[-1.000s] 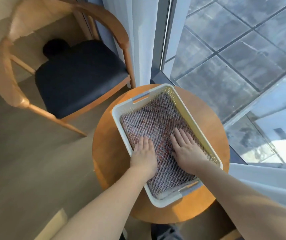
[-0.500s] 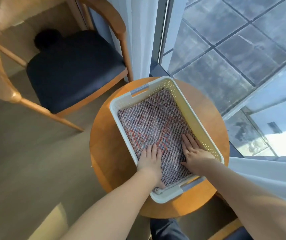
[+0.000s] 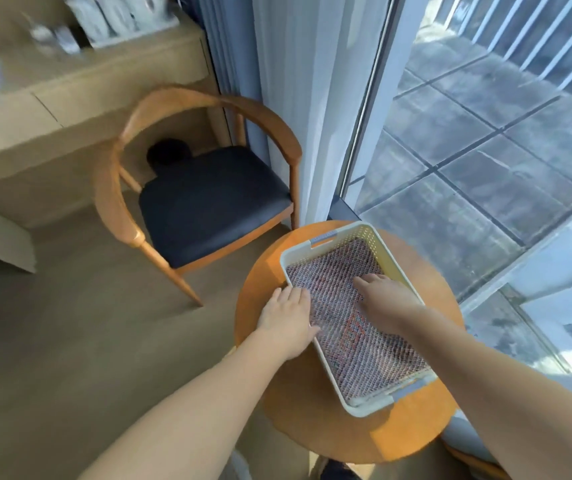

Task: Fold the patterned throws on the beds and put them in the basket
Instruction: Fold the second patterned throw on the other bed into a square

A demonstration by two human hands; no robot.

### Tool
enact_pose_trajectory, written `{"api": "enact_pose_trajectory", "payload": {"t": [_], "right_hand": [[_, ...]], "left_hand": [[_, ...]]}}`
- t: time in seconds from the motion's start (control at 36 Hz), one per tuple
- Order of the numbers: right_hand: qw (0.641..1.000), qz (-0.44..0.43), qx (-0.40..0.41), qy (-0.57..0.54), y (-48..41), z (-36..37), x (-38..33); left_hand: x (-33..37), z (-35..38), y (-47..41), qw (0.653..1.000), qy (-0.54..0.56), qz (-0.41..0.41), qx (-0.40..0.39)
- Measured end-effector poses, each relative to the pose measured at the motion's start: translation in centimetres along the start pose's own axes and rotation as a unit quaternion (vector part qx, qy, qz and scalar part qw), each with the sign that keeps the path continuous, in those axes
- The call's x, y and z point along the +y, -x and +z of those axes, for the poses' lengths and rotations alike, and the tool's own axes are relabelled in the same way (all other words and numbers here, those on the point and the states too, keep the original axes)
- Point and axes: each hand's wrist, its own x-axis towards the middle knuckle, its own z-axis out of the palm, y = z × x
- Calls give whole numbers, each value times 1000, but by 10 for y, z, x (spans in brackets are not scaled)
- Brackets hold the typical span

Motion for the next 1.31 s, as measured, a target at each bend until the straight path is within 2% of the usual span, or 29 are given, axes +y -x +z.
{"api": "enact_pose_trajectory", "payload": {"t": [0.22,0.5,0.69,0.83,1.0,1.31], "right_hand": [[992,-36,119,-11,19,-97,-115],[957,-129,260,-18,34,-177,-238],[922,-238,304,0,30,-224,-310],[894,-334,298,13,34,-237,-370],[849,-458,261,28,60,-220,-446],[747,-637,180,60,169,-150,-577]], "left_hand": [[-95,-93,80,984,26,-67,160],[-194,-172,187,955,29,-164,245],[-241,-181,260,908,68,-287,297],[-257,-164,326,863,91,-397,298],[-243,-117,424,798,79,-509,313],[-164,-6,602,637,103,-700,306]]}}
